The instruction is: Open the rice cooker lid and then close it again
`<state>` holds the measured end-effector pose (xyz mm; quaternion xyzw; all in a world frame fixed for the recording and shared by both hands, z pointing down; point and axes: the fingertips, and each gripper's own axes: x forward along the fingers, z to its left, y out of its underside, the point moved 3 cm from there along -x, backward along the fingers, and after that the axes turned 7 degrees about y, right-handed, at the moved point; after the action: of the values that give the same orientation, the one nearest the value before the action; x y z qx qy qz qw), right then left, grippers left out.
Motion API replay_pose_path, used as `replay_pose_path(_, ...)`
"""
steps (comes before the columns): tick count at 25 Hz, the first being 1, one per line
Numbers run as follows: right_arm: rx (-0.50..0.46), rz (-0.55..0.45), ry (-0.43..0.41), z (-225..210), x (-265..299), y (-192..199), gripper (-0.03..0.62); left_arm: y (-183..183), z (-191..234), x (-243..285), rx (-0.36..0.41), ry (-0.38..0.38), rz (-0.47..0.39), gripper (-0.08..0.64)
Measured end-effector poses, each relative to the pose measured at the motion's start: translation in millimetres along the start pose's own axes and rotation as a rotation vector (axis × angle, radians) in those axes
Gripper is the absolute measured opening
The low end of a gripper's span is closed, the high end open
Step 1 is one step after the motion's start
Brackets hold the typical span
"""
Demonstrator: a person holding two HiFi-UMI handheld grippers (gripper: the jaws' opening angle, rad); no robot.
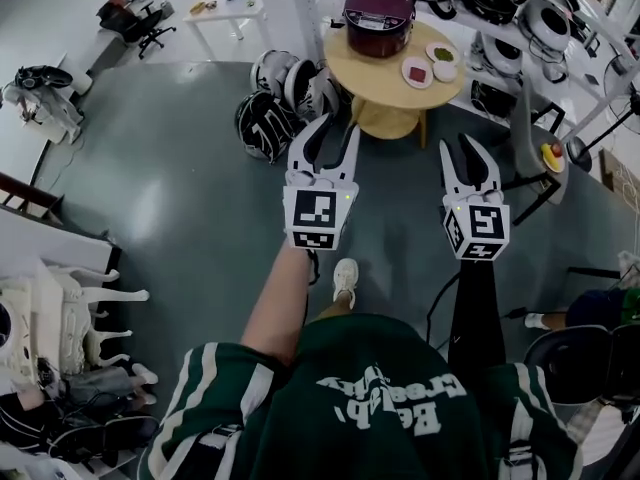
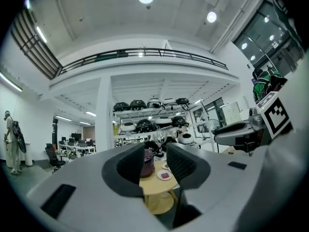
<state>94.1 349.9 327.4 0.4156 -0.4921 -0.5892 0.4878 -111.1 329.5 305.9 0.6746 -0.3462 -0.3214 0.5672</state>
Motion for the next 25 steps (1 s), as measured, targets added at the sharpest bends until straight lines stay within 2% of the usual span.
replay_pose_path(12, -0.004, 0.028, 0.047, 6.3, 152.4, 7.6, 0.140, 23.1, 104.7, 120.5, -0.005, 0.071, -0.004, 0.129)
replay_pose_path(17, -0.002, 0.047, 0.059, 0.9, 188.7, 15.0, 0.141, 30.6, 125.8, 156.2, -0.034, 0.101, -0.010, 0.129)
replay_pose_path(25, 0.021, 0.025, 0.055, -18.4, 245.0, 16.7, 0.143, 37.4, 145.9, 210.1, -0.036, 0.122, -0.010, 0.129)
